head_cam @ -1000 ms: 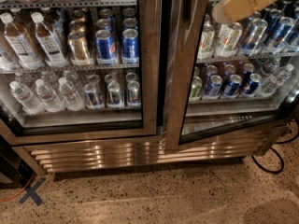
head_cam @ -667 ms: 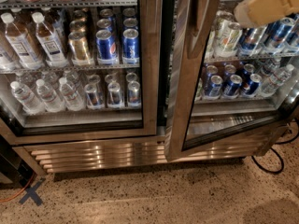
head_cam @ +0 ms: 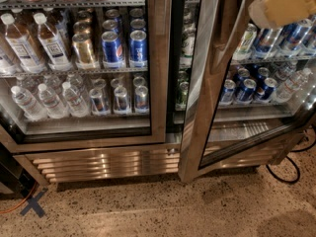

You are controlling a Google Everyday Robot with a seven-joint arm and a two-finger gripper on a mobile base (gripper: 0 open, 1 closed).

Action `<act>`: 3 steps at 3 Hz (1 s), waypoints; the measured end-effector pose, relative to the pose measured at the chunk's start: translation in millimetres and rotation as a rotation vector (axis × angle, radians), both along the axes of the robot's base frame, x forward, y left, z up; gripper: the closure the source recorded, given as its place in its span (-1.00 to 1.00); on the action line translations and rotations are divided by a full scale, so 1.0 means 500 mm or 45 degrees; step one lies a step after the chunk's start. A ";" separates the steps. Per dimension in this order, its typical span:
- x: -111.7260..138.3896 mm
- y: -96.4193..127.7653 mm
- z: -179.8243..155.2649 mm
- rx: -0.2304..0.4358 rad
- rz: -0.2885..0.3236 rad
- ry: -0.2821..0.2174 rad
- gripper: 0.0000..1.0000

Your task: Open right fridge door

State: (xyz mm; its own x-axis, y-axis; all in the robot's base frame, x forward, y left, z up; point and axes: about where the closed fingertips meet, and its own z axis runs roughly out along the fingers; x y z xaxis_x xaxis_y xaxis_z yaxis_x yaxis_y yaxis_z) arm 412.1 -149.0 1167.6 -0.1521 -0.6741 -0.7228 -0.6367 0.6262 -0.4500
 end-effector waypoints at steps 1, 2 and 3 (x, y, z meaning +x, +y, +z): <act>0.000 0.000 0.000 0.000 0.000 0.000 -1.00; 0.000 0.000 0.000 0.000 0.000 0.000 -1.00; 0.000 0.000 0.000 0.000 0.000 0.000 -1.00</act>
Offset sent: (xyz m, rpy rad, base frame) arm 0.0046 -0.0370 0.0280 -0.1276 0.0041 -0.1618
